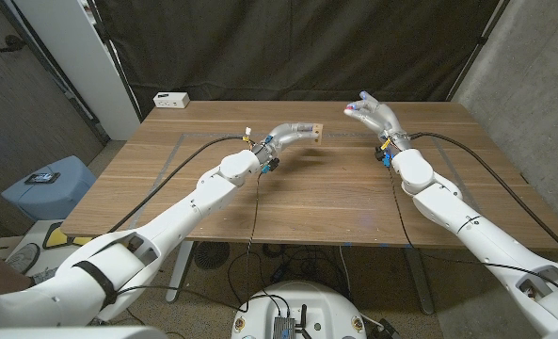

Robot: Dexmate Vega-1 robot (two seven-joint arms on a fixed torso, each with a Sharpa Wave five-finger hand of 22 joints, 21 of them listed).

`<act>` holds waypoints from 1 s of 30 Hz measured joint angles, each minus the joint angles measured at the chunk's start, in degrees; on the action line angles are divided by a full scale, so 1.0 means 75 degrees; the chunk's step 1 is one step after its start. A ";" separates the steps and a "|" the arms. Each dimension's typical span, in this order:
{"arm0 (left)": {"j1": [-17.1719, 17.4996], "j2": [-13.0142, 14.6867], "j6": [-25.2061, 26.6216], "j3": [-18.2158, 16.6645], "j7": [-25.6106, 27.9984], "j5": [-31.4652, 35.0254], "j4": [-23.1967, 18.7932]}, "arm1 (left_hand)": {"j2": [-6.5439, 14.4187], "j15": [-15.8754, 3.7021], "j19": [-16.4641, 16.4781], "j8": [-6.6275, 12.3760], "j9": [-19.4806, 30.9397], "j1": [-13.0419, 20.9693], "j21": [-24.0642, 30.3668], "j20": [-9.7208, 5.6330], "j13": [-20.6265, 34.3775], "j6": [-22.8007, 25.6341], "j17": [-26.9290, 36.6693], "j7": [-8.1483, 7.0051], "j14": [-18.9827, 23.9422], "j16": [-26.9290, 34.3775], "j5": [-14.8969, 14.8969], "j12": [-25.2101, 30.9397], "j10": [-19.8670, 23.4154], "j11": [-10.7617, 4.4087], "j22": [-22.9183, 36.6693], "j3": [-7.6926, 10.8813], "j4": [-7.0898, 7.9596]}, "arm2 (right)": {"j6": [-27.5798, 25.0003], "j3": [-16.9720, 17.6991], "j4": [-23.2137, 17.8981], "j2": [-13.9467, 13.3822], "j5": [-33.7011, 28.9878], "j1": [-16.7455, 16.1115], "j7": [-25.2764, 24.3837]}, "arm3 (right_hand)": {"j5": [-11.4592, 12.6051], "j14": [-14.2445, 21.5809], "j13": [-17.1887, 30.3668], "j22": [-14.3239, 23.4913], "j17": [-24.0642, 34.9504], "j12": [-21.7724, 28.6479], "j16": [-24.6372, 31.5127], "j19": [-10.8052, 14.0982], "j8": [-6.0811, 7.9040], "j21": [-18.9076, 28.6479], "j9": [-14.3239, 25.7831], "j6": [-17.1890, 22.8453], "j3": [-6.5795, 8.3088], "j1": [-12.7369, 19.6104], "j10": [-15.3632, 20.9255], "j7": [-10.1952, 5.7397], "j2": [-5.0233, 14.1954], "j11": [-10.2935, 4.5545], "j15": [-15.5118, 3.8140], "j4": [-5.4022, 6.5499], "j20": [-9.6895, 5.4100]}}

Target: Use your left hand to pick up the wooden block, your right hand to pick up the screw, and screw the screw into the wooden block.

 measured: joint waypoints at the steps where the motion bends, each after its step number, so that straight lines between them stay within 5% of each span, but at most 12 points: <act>1: 0.0011 0.0000 0.0000 -0.0002 0.0000 0.0000 -0.0021 | 0.0000 0.0000 0.0000 0.0000 -0.0001 0.0000 0.0000 0.0000 0.0000 0.0000 0.0000 0.0000 0.0000 0.0000 0.0000 0.0000 0.0000 0.0000 0.0000 0.0000 0.0000 | -0.0003 0.0000 0.0000 0.0000 0.0009 0.0000 -0.0024 | -0.0007 -0.0012 0.0000 0.0000 0.0000 0.0000 0.0000 0.0000 0.0000 0.0000 -0.0001 0.0000 -0.0016 -0.0020 0.0000 0.0000 0.0020 0.0000 0.0013 0.0015 0.0000; 30: 0.0141 -0.0214 0.0070 -0.0011 0.0270 -0.0086 -0.0078 | 0.0000 -0.0001 0.0001 -0.0031 0.0004 0.0000 0.0000 -0.0001 0.0001 -0.0029 0.0001 0.0030 0.0001 0.0000 -0.0002 0.0000 0.0000 0.0000 -0.0001 0.0047 -0.0016 | 0.0233 0.0100 -0.0352 0.0895 0.0436 -0.0409 -0.0744 | -0.0035 0.0032 0.0000 0.0000 -0.0019 -0.0031 0.0000 0.0001 -0.0053 0.0000 -0.0036 -0.0181 -0.0051 -0.0070 -0.0041 -0.0100 0.0070 0.0039 0.0055 -0.0012 -0.0001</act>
